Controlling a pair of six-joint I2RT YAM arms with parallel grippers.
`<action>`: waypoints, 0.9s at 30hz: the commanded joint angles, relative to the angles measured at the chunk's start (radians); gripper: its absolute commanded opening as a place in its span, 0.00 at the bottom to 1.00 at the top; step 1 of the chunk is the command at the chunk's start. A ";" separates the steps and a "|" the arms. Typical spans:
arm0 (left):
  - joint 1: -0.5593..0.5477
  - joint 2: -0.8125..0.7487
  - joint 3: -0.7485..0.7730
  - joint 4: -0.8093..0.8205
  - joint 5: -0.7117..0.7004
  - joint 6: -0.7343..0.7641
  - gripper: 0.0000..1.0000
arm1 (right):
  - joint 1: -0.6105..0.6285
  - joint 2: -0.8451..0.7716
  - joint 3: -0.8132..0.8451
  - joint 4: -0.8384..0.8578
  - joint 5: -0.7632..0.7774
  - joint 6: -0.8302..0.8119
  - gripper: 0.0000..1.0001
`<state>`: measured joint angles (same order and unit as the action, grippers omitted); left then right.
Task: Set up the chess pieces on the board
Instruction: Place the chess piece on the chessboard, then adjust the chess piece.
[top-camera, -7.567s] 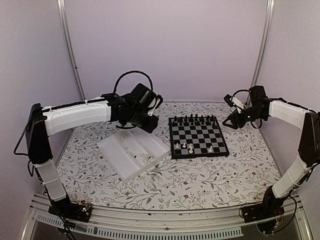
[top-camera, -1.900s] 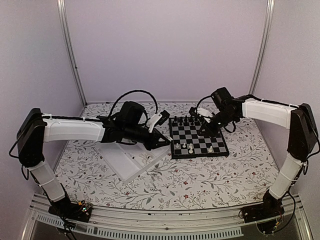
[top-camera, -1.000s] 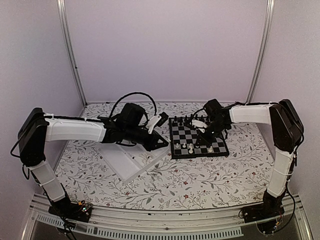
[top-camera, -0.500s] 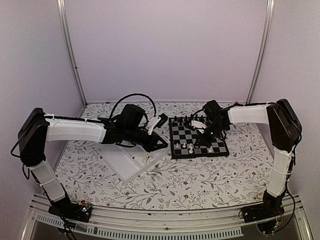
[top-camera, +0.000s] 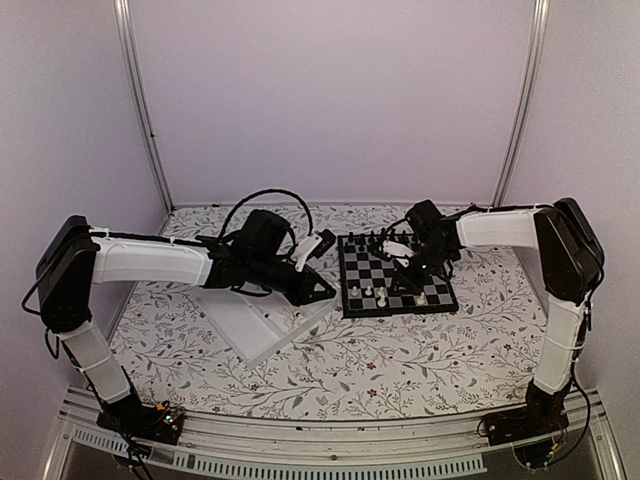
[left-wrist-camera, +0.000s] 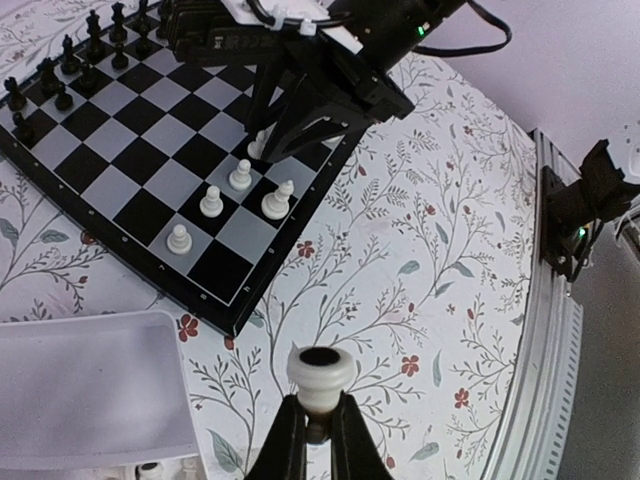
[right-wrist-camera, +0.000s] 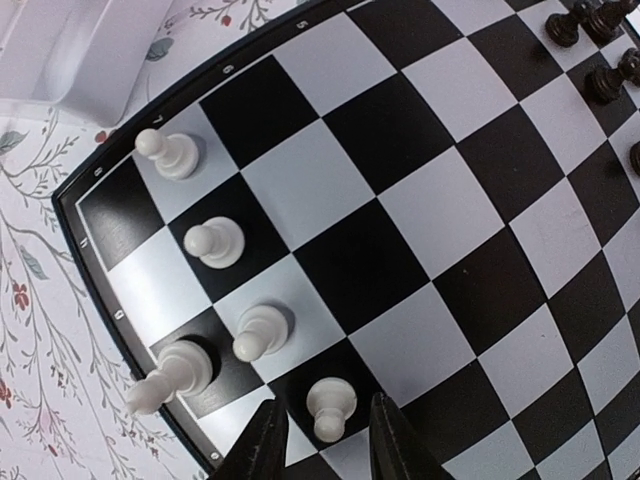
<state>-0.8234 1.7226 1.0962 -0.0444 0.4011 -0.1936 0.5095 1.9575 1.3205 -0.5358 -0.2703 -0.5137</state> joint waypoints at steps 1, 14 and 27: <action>0.010 0.019 0.035 -0.062 0.071 0.002 0.01 | 0.001 -0.130 0.039 -0.090 -0.084 -0.050 0.33; 0.026 0.142 0.220 -0.254 0.382 0.018 0.02 | 0.263 -0.415 -0.072 -0.071 -0.039 -0.375 0.43; 0.024 0.208 0.284 -0.304 0.527 -0.005 0.02 | 0.432 -0.334 -0.089 -0.047 0.127 -0.421 0.46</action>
<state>-0.8089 1.9160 1.3537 -0.3244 0.8608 -0.1951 0.9184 1.6005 1.2457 -0.6109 -0.2104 -0.9123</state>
